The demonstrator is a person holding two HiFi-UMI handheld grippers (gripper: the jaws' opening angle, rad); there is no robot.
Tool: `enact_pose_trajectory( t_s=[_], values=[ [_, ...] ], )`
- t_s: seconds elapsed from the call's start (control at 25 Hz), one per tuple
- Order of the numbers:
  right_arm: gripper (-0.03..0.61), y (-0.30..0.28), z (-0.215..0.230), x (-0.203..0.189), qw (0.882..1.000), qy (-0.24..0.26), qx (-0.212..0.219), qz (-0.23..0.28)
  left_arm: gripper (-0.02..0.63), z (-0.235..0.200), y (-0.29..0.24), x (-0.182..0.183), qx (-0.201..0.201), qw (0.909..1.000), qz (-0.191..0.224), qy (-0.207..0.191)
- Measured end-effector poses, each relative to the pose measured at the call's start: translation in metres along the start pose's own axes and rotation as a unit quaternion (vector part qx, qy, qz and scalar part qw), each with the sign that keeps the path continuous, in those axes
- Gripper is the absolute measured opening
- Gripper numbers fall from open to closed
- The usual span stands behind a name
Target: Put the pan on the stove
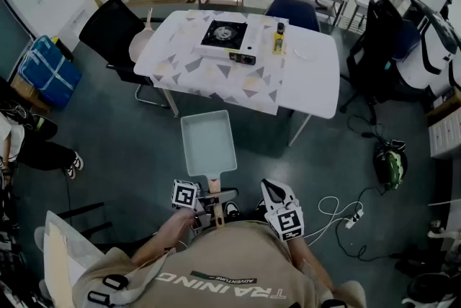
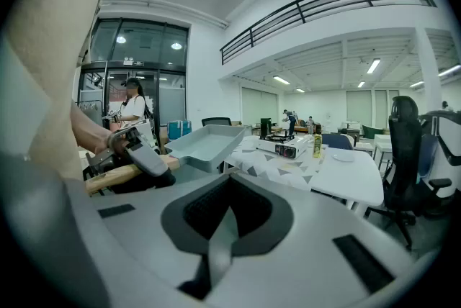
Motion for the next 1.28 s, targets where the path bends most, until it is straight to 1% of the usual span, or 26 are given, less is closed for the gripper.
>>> enact_pose_trajectory(
  t_s=[0.12,0.28,0.52,0.6,0.72,0.92,1.04,1.16,1.28],
  values=[
    [-0.002,-0.003,-0.006,0.000,1.000,0.001,-0.004,0.000,0.043,-0.004,0.008,-0.006,-0.010,0.9999,-0.001,0.009],
    [-0.002,-0.008,-0.008,0.002,1.000,-0.001,-0.013,0.004,0.043,-0.006,0.009,-0.009,-0.012,0.9998,-0.005,0.017],
    [-0.002,-0.015,-0.007,0.006,1.000,-0.011,-0.011,0.021,0.043,-0.006,0.011,-0.008,-0.013,0.9997,-0.017,0.010],
    [-0.002,-0.017,-0.006,0.009,1.000,-0.011,-0.009,0.022,0.043,-0.007,0.013,-0.003,-0.012,0.9998,-0.015,0.009],
    [-0.002,-0.025,0.000,0.007,1.000,-0.010,-0.007,0.017,0.044,-0.010,0.011,0.011,-0.010,0.9999,0.001,0.008],
    [-0.002,-0.048,0.021,-0.003,1.000,-0.021,0.003,0.005,0.044,-0.019,0.005,0.035,0.000,0.9994,0.035,0.006],
    [-0.002,-0.071,0.037,0.009,1.000,-0.017,0.018,0.019,0.044,-0.017,-0.002,0.056,0.007,0.9988,0.048,0.002],
    [-0.002,-0.098,0.051,0.026,0.998,-0.008,0.034,0.044,0.044,-0.016,-0.007,0.081,0.015,0.9988,0.046,-0.013],
    [-0.002,-0.123,0.065,0.030,0.997,-0.009,0.050,0.052,0.044,-0.020,-0.014,0.103,0.008,0.9987,0.046,-0.019]
  ],
)
Point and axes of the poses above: the fingertips, and each gripper's own axes: y backward along the fingers, z to its right, x out of its top, the point moved 9 cm from there along y, backward along the fingers, and after that the axes turned 14 degrees about -x, right-handed, at the moved point
